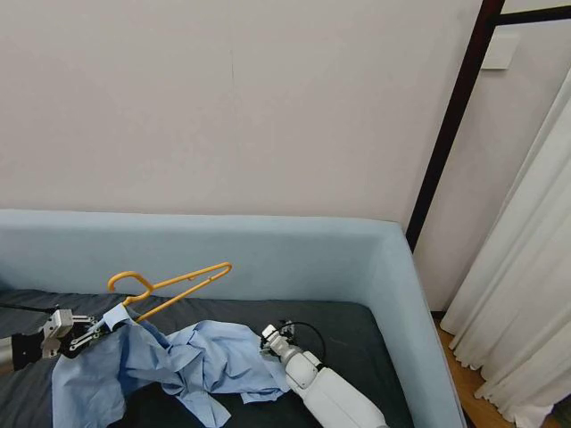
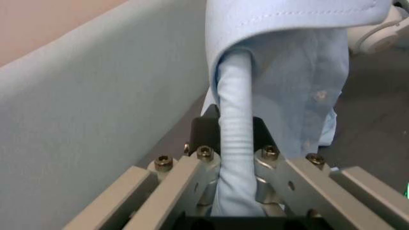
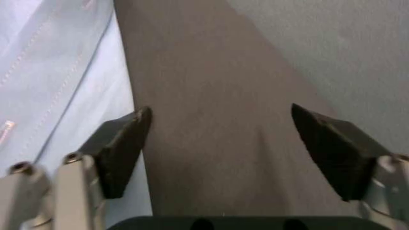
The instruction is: Pick up the clothes from the sofa and hang them on the clothes hanger.
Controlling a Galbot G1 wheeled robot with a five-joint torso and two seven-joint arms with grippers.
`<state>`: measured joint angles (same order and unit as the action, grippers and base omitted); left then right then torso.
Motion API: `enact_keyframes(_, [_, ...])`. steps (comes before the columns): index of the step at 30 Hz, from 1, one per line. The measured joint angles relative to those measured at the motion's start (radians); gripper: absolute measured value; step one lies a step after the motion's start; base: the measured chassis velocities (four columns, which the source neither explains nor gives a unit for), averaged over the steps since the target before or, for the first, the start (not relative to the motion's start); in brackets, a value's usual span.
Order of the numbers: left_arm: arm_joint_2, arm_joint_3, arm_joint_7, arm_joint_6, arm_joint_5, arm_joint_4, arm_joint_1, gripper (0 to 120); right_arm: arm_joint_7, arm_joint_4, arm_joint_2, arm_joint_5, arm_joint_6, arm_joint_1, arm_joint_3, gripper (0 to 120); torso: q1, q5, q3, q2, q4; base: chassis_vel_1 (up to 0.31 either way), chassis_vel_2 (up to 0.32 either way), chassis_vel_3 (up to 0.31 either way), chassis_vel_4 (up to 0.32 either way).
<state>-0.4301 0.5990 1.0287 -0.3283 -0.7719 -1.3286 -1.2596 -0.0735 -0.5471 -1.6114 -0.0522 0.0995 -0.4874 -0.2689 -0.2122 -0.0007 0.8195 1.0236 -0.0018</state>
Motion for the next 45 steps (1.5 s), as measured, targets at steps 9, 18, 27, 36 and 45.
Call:
enact_keyframes(9, [-0.016,-0.023,-0.001,0.001,0.011,0.017,0.020,1,0.101,-0.046,0.002,0.215,-0.077,0.006,0.003,75,0.000,0.0000,0.000,0.000,0.0006,0.000,0.000,0.000,0.000])
enact_keyframes(18, [-0.015,-0.012,0.000,0.006,0.016,-0.005,0.010,1,0.089,-0.048,0.003,0.259,-0.039,-0.006,0.002,96,0.000,0.0001,0.000,0.000,0.0003,0.000,0.000,0.000,0.000])
enact_keyframes(27, [-0.022,-0.008,0.000,0.008,0.018,-0.010,0.009,1,0.074,-0.121,0.003,0.279,-0.021,-0.067,-0.063,96,0.000,0.0001,0.000,0.000,0.0006,0.000,0.000,0.000,0.000])
enact_keyframes(36, [-0.038,-0.009,0.000,0.006,0.020,-0.007,0.014,1,0.028,-0.126,0.002,0.167,0.046,-0.076,-0.084,72,0.000,0.0002,0.000,0.000,0.0008,0.000,0.000,0.000,0.000])
enact_keyframes(45, [-0.040,-0.013,-0.003,0.004,0.020,-0.003,0.019,1,0.023,-0.131,0.003,0.158,0.062,-0.071,-0.086,39,0.000,0.0002,0.000,0.000,0.0004,0.000,0.000,0.000,0.000])
